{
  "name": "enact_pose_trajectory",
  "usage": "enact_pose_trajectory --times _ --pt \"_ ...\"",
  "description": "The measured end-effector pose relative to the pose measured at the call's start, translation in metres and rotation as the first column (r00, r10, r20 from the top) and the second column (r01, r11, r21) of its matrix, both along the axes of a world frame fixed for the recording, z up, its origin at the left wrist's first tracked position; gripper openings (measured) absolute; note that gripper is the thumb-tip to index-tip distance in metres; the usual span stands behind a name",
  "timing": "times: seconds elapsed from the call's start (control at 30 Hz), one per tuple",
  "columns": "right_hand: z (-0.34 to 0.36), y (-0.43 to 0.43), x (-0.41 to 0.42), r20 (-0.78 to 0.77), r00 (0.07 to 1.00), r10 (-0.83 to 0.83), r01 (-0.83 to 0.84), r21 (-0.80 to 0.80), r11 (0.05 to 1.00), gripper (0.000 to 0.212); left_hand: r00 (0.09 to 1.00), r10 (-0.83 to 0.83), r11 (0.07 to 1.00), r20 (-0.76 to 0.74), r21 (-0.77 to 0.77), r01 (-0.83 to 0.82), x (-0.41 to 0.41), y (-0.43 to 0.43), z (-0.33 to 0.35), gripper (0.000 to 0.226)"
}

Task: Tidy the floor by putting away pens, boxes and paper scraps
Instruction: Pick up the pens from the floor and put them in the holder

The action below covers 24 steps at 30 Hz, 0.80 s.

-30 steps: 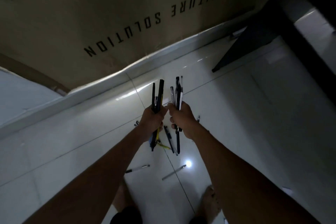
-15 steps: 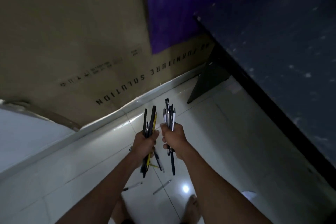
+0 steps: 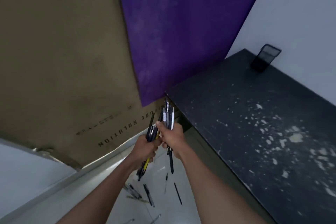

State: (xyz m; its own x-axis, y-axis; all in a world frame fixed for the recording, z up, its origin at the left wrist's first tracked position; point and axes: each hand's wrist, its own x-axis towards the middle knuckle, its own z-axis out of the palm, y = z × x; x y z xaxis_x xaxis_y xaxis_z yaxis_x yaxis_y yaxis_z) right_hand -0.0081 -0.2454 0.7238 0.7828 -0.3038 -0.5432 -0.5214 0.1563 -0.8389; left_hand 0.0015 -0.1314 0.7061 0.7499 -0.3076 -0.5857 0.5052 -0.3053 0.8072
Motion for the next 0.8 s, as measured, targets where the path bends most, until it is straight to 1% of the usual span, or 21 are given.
enact_pose_trajectory --times 0.17,0.3,0.43,0.57,0.63,0.73,0.8 --pt "0.059 -0.025 0.002 0.095 0.995 0.000 0.002 -0.021 1.000 0.025 0.997 -0.066 0.997 0.035 -0.047 0.067 0.001 -0.020 0.057 0.015" --pt "0.093 -0.041 -0.001 0.139 0.990 0.006 -0.002 -0.028 1.000 0.023 0.992 -0.118 0.990 0.054 -0.076 0.122 0.004 -0.037 0.094 0.007" --pt "0.116 -0.062 -0.004 0.183 0.983 -0.017 0.023 -0.031 0.999 0.021 0.984 -0.138 0.987 0.112 -0.070 0.146 0.010 -0.061 0.126 0.019" --pt "0.130 -0.083 -0.007 0.195 0.981 0.004 -0.004 0.000 1.000 0.021 0.978 -0.112 0.991 0.175 -0.052 0.123 0.015 -0.084 0.141 0.026" --pt "0.137 -0.098 -0.007 0.206 0.979 0.007 -0.008 0.005 1.000 0.019 0.973 -0.098 0.993 0.211 -0.046 0.110 0.018 -0.099 0.150 0.022" --pt "0.145 -0.122 -0.004 0.223 0.975 0.016 -0.015 -0.007 1.000 0.021 0.972 -0.032 0.997 0.233 -0.059 0.047 0.025 -0.122 0.157 0.012" --pt "0.149 -0.136 -0.003 0.231 0.973 0.013 -0.012 -0.008 1.000 0.022 0.969 -0.064 0.995 0.239 -0.061 0.081 0.029 -0.135 0.157 0.008"
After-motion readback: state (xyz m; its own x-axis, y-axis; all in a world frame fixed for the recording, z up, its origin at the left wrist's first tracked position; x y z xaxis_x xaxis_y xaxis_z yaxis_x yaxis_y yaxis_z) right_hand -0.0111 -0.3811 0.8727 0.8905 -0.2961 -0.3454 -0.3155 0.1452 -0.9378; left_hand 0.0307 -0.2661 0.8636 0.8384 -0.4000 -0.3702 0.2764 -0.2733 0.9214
